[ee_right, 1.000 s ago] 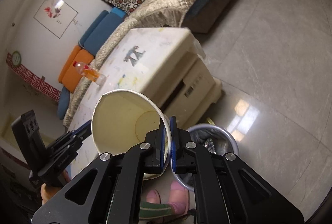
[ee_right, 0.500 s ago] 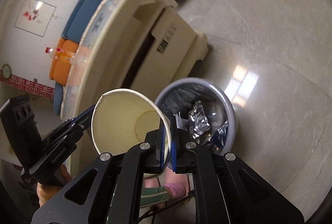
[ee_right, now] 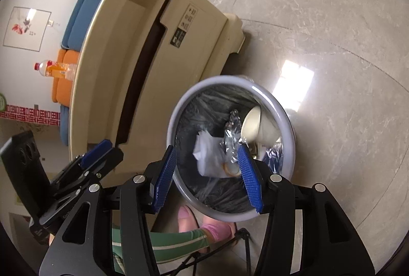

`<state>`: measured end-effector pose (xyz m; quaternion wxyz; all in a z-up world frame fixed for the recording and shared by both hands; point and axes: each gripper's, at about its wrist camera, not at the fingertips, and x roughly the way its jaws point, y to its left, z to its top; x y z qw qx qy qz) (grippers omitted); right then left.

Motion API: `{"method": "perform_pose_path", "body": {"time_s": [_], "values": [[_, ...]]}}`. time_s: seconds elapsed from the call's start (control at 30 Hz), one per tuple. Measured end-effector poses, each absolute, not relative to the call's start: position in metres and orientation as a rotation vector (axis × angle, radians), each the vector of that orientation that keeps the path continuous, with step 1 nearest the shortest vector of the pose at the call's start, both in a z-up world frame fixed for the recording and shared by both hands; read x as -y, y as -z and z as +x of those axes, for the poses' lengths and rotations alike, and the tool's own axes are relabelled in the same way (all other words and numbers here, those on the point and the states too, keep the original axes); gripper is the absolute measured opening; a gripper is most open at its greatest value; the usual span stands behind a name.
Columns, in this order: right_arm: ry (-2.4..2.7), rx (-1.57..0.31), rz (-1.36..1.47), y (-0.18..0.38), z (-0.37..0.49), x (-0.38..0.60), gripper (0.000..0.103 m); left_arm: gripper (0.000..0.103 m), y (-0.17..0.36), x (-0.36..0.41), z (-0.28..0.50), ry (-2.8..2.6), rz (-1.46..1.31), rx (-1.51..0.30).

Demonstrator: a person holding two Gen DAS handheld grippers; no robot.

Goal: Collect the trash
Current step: 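Carry the pen and paper cup over the bin and open both grippers, then return both grippers to the table toward the orange drink bottle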

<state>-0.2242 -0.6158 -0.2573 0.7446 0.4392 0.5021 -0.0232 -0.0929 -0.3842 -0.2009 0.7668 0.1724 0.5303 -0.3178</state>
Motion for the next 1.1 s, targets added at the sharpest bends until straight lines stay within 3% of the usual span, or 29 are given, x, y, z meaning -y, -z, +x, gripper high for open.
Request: {"method": "perform_pose_path", "body": {"time_s": [0.27,0.53,0.93,1.1], "values": [[0.012,-1.064,0.924,0.229,-0.21,0.611,0.052,0.058,0.168,0.363,-0.078,0.701,0.299,-1.097],[-0.105,-1.004,0.805,0.16,-0.17,0.575,0.053,0.063,0.104,0.295,-0.036,0.603,0.212,-0.992],[-0.344,-0.931,0.594,0.063,-0.041,0.456,0.059,0.063,0.049,0.156,0.06,0.338,0.114,-0.933],[-0.428,-0.909,0.511,0.04,0.03,0.396,0.065,0.072,0.04,0.114,0.107,0.291,0.1,-0.907]]}}
